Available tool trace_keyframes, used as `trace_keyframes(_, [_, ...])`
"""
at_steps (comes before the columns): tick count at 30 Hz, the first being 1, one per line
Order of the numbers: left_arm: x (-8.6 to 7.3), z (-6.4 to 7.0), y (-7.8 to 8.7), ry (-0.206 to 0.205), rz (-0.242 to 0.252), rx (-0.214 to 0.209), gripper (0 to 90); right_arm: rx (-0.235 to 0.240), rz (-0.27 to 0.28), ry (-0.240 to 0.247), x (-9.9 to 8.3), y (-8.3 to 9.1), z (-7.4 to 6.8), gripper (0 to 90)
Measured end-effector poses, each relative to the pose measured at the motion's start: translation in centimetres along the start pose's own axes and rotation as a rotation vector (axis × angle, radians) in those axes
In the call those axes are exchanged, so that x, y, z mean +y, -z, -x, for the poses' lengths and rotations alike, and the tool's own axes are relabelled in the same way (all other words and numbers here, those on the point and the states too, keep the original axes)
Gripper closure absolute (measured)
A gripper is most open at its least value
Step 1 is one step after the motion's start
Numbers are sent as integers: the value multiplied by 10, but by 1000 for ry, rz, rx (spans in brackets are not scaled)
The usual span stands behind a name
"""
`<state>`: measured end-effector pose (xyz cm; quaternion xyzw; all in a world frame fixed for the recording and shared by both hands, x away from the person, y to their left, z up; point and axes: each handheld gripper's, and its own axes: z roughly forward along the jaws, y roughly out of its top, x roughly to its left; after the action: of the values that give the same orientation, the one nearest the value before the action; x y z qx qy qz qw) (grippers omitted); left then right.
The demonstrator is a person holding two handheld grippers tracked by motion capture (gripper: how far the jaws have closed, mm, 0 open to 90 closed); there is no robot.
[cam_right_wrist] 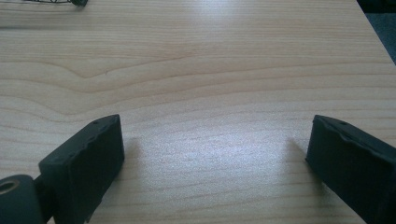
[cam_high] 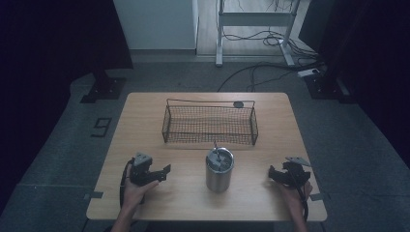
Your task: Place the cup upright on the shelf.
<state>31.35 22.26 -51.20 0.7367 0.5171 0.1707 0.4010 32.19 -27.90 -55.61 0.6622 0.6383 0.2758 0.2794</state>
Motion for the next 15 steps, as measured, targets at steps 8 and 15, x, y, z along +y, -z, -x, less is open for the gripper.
trace_keyframes(8, [3, 3, 4, -1, 15, -6, 148, 0, 0, 0, 0, 0, 0, 40])
trace_keyframes(15, [7, 17, 10, -30, 32, -37, 148, 0, 0, 0, 0, 0, 0, 40])
